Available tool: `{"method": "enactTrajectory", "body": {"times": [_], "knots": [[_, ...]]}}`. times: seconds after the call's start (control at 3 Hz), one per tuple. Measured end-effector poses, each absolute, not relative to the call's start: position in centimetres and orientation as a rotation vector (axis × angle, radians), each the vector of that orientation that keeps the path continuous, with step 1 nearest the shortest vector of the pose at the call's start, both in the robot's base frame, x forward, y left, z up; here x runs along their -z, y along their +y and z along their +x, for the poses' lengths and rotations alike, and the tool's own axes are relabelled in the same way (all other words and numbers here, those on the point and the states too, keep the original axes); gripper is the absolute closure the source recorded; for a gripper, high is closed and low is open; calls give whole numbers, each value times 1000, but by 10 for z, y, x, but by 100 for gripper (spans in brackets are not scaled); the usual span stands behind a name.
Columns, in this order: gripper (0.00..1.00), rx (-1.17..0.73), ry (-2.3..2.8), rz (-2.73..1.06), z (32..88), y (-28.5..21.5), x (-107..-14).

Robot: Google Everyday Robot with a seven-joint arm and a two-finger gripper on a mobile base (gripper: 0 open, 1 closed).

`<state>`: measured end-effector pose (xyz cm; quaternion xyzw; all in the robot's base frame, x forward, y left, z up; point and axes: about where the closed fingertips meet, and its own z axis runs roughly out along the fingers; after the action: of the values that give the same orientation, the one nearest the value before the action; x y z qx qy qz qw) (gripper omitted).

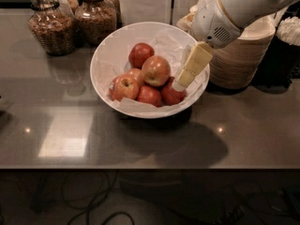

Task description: Pick apple from white bowl

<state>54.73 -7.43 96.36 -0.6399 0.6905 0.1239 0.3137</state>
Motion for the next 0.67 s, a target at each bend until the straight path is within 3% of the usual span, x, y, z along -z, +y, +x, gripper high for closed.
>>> {"method": "enactTrajectory", "body": {"times": [0.67], "knots": [[0, -403, 1757, -1740, 568, -32, -935]]}}
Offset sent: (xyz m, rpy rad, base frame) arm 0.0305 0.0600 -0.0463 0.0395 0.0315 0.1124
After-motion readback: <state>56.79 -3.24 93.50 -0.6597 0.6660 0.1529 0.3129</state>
